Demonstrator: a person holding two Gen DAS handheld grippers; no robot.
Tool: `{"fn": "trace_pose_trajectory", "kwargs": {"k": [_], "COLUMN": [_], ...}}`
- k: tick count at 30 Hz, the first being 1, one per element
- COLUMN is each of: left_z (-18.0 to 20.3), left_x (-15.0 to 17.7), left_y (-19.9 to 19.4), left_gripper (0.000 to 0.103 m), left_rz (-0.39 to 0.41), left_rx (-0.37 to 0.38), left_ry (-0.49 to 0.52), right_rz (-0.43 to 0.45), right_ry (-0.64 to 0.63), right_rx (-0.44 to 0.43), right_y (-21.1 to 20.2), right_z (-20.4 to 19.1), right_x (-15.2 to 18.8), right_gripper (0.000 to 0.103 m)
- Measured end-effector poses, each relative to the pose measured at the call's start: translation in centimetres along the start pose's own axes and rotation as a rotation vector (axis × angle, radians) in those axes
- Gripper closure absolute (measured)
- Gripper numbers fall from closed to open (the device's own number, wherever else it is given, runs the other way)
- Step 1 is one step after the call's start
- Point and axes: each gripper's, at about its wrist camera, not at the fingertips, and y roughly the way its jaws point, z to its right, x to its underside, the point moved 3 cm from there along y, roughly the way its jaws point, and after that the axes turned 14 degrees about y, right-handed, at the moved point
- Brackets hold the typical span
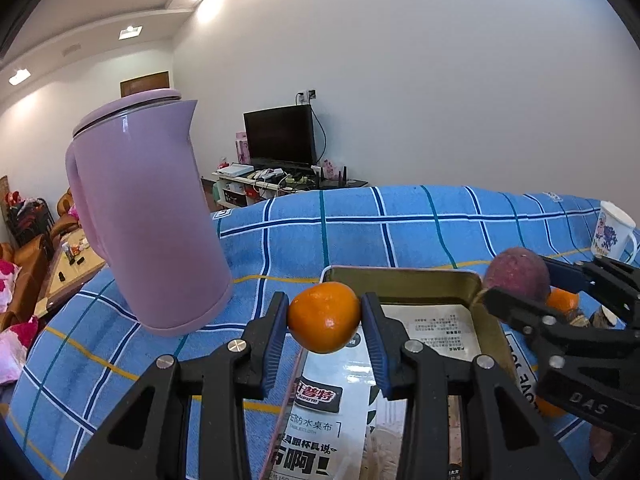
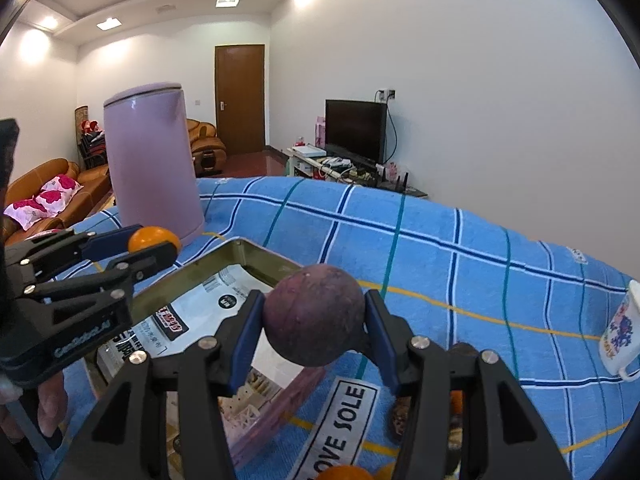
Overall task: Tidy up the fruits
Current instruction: 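Carry the orange in the left gripper over the tin while the right gripper carries the onion there, then open the right gripper to drop the purple onion into the tin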
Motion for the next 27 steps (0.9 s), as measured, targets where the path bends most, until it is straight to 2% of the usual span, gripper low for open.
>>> {"fn": "trace_pose_trajectory", "kwargs": {"k": [10,27], "left_z": [-0.3,0.5], "left_x": [0.7,1.5], "left_y": [0.7,1.7], "left_gripper": [0.064,0.064], "left_rz": [-0.037,-0.075], "left_rx": [-0.005,-0.036], "left_ry": [0.004,0.057], "right_rz": [-0.039,-0.094], "right_ry": [-0.036,-0.072], "right_rx": [-0.036,-0.045], "right_y": [0.7,1.6], "right_z": [-1.2,-1.9], "right_x": [0.8,1.8], "right_gripper": [0.050,0.050]}}
